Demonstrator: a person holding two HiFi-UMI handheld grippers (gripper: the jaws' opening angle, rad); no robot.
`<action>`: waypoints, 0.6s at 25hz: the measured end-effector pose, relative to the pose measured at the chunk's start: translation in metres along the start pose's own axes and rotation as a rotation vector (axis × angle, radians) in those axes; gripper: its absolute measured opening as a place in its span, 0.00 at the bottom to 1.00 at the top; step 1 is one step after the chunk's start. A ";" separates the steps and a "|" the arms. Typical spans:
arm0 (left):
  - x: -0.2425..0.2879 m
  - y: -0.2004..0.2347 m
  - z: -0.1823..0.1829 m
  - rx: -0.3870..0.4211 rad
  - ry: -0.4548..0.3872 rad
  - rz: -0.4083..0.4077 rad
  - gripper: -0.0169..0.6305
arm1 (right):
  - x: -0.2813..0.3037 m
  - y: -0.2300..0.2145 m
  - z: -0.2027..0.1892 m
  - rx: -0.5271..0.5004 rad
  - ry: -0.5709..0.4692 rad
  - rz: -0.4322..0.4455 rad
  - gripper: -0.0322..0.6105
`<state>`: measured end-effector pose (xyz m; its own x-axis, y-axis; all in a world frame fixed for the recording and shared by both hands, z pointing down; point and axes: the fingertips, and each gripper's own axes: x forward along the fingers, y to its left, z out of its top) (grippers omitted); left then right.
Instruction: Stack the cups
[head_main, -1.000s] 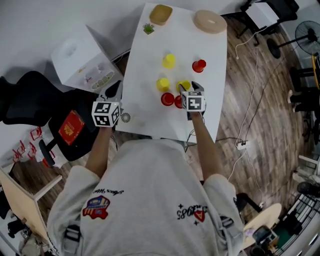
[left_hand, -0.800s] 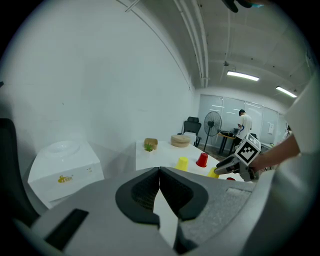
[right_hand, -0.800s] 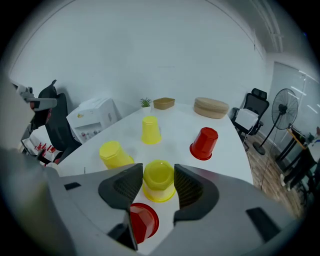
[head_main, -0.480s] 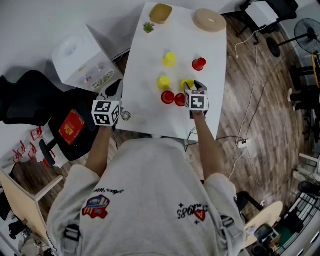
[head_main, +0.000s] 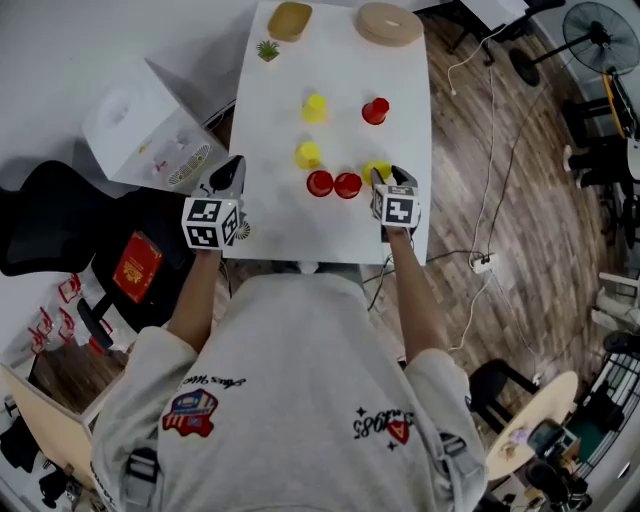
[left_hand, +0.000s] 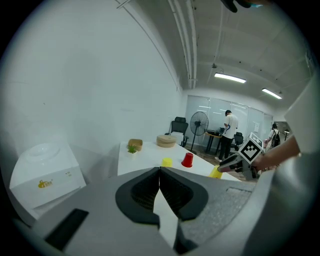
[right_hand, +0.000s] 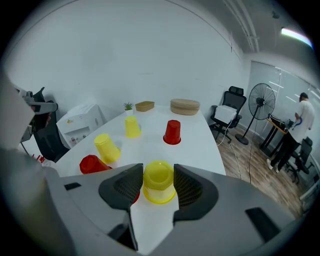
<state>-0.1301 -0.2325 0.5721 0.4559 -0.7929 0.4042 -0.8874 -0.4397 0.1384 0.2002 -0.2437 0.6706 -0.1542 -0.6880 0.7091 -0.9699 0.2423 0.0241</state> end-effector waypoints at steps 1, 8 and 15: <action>0.001 -0.005 0.000 0.003 0.001 -0.009 0.04 | -0.003 -0.001 -0.008 0.006 0.012 -0.005 0.36; 0.008 -0.025 0.003 0.020 0.009 -0.054 0.04 | -0.015 -0.003 -0.045 0.031 0.066 -0.014 0.36; 0.002 -0.025 -0.002 0.015 0.014 -0.050 0.04 | -0.012 0.001 -0.051 0.029 0.065 -0.014 0.36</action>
<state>-0.1074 -0.2227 0.5717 0.4989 -0.7637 0.4097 -0.8622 -0.4851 0.1457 0.2103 -0.2004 0.6984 -0.1291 -0.6449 0.7533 -0.9770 0.2128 0.0147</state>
